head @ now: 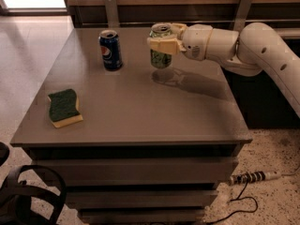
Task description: Move green can near sponge
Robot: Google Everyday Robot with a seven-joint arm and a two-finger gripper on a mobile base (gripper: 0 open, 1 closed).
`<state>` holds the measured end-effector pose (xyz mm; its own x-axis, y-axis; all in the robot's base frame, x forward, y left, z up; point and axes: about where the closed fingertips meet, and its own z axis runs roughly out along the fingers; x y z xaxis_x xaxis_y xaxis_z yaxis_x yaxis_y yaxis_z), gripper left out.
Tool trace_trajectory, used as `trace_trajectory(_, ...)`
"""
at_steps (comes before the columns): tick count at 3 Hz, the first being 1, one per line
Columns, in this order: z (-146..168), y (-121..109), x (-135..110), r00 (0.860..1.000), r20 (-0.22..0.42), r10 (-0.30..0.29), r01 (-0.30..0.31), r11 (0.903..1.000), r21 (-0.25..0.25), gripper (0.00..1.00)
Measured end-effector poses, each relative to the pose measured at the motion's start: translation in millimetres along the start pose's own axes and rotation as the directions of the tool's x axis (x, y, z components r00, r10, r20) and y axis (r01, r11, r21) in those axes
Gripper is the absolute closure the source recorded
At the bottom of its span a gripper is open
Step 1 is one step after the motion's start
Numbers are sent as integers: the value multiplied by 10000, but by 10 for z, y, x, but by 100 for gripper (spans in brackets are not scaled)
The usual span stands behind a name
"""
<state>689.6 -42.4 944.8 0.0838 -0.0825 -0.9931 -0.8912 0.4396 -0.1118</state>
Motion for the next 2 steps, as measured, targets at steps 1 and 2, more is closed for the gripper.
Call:
trace_trajectory(1,175,422,17,9993,345,138,-114,9975,-698,100)
trace_trajectory(2,306,857,-28,9985,532,102,-27,9900,-1408,100)
